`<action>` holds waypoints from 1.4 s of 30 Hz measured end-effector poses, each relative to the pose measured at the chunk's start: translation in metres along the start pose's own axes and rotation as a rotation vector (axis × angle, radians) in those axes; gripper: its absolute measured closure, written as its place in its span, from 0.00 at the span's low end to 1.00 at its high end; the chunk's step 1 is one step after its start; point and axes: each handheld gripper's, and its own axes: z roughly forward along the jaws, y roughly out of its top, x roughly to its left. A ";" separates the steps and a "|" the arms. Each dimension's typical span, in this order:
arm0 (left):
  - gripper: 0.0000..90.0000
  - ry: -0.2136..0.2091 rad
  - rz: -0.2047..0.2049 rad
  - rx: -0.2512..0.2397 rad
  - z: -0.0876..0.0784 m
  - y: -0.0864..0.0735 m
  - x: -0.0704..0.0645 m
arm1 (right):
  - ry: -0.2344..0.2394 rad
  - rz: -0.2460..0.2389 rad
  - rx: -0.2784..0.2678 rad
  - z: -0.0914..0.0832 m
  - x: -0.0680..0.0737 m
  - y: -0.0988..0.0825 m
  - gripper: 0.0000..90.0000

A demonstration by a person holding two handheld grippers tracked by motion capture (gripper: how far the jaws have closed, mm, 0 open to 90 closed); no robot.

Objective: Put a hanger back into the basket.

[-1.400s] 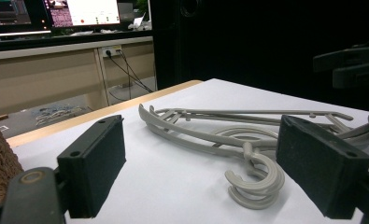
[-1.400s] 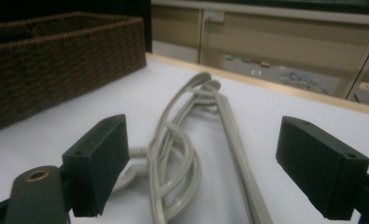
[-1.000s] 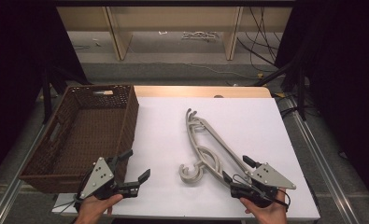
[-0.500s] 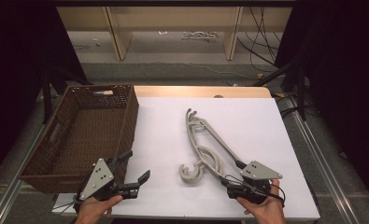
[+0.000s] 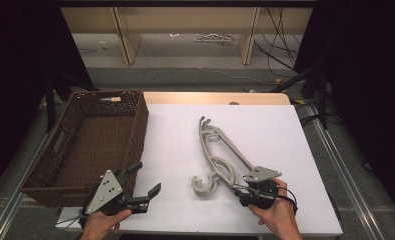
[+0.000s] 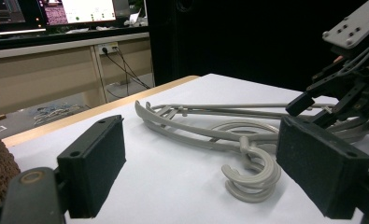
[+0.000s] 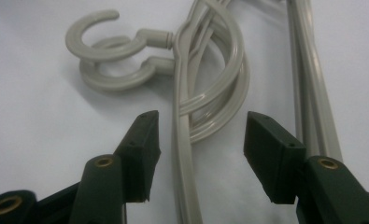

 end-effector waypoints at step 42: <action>0.18 -0.006 0.002 0.045 0.002 -0.002 0.000 | 0.112 -0.032 0.182 0.007 -0.008 0.009 0.91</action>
